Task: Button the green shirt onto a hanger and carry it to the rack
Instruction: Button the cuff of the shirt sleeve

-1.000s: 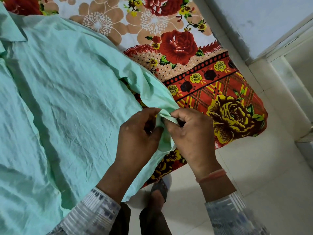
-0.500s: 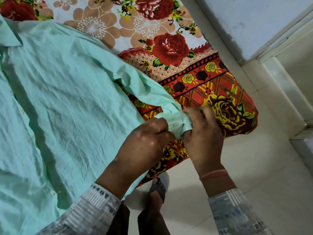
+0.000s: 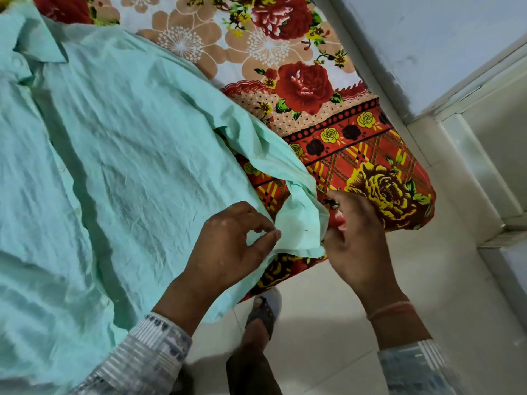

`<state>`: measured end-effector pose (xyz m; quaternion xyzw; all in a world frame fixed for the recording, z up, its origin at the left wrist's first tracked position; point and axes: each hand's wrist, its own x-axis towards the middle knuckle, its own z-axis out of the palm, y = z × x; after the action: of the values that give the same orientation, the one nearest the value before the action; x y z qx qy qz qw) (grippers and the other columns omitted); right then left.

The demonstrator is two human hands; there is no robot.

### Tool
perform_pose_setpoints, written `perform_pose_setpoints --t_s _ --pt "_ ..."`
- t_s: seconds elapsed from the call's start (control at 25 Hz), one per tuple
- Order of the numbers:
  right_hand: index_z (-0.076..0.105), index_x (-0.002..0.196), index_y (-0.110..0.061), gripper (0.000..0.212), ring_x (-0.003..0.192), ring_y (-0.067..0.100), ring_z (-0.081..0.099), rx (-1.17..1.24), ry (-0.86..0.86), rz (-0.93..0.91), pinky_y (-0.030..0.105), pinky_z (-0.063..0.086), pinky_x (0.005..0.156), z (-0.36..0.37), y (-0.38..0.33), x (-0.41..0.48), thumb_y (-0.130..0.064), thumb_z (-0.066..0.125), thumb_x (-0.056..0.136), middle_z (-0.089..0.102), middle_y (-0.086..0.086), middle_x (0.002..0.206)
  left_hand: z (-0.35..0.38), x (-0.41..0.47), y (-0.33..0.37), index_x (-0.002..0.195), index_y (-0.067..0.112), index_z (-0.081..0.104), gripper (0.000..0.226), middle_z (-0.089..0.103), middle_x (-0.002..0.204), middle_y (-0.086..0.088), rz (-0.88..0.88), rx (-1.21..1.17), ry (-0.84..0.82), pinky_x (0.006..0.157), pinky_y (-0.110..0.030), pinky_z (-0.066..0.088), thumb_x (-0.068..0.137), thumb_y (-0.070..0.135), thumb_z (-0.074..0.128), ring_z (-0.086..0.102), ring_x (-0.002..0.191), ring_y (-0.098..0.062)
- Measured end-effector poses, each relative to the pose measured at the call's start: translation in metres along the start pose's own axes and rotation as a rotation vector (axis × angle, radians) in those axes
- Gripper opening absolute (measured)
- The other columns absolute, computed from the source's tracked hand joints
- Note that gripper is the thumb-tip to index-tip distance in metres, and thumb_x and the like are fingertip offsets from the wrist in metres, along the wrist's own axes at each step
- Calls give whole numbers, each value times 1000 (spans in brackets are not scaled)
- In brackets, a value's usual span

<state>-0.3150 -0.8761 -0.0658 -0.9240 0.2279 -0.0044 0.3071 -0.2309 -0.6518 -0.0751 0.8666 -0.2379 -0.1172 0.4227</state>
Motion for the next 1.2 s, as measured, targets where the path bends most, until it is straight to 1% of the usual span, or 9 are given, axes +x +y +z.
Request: perform_pose_setpoints --t_s 0.16,0.24,0.32,0.52,0.76,0.88,1.0,1.08,1.2 --pt "74 124 -9 33 112 28 63 -6 321 111 37 53 97 9 -26 -14 -2 64 94 68 14 123 -31 -16 -16 86 28 83 10 68 83 13 -13 -13 58 67 -9 41 90 37 79 57 72 10" --pt "74 121 -6 28 109 35 65 -18 440 34 30 47 90 18 -45 -29 -7 62 95 66 17 119 -48 -35 -27 86 28 83 13 68 82 13 -9 -14 63 66 -11 43 90 39 77 56 70 10" --pt "74 120 -5 27 101 33 65 33 465 -91 34 49 86 30 -76 -41 -10 63 95 64 16 114 -62 -51 -37 86 28 83 11 67 81 14 -24 -17 102 66 -13 44 90 37 78 56 69 9" --pt "73 122 -7 30 106 28 65 137 156 -388 41 54 92 131 -205 -73 -17 68 94 64 11 113 -129 -106 -86 113 25 79 23 64 84 14 -177 -61 360 67 -27 51 90 30 83 52 65 -9" --pt "72 125 -12 33 109 28 63 142 -72 -553 42 53 97 229 -320 -120 -22 68 93 66 7 115 -241 -202 -162 112 24 80 22 67 86 10 -372 -36 581 69 -32 52 90 26 81 54 65 -9" --pt "74 119 -17 27 93 20 67 190 -304 -578 41 58 87 271 -359 -152 -21 68 92 70 0 105 -279 -260 -197 114 23 78 25 68 87 8 -502 51 656 71 -36 55 89 29 79 58 66 -11" --pt "78 108 -20 23 82 16 69 114 -518 -595 37 59 79 307 -381 -192 -16 64 89 73 -2 95 -297 -321 -228 126 26 69 54 68 94 5 -773 155 588 75 -42 56 80 45 88 64 80 -19" --pt "77 106 -18 30 88 19 71 48 -593 -609 38 59 82 324 -389 -217 -15 58 84 73 0 95 -300 -356 -238 135 30 58 83 71 103 4 -915 198 393 77 -42 57 65 55 95 68 94 -24" --pt "76 106 -16 36 92 17 72 80 -588 -622 36 60 85 332 -396 -233 -11 52 80 72 0 98 -298 -377 -239 140 33 53 85 75 93 3 -945 139 206 73 -42 59 67 36 96 73 92 -30"
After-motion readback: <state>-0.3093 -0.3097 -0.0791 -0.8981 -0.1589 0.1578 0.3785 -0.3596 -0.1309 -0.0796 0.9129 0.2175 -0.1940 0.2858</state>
